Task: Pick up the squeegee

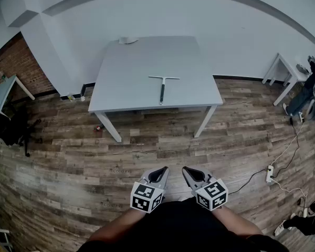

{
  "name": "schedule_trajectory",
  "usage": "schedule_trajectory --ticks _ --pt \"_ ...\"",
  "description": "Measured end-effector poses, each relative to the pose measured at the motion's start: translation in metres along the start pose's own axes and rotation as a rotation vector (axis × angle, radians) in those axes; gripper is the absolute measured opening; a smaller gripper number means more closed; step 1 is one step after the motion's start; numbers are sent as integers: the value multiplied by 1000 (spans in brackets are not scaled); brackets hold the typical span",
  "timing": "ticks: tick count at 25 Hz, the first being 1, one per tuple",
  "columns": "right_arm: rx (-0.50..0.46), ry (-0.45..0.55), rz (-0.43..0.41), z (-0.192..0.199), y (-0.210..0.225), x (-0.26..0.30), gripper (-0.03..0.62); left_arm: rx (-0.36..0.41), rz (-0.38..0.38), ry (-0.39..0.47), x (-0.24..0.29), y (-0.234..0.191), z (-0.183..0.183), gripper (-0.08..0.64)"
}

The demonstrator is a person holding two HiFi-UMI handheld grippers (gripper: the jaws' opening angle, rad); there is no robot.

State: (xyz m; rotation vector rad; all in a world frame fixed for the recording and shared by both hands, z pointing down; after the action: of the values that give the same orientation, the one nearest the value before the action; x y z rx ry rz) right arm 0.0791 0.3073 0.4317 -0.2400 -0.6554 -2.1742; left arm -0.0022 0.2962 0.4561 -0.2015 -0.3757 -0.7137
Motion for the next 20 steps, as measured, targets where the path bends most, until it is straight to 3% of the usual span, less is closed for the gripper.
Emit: schedule_trajectory --ticks 7,20 --pt "-13 -5 -27 -4 21 -12 6 41 -25 25 17 15 -19 6" --pt "19 -29 -107 -1 56 -23 6 9 -115 -12 41 33 -21 6"
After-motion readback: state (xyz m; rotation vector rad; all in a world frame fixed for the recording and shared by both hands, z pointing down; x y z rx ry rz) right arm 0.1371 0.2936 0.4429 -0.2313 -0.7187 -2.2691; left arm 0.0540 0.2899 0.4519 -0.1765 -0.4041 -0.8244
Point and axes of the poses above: the fingertips, and each gripper's own axes: x forward along the fingers, y to its right, z out of its underside, the point moved 2 cm from there along -x, backward along the fingers, and after that the axes turned 13 degrees about x, right-handed, at the moved point
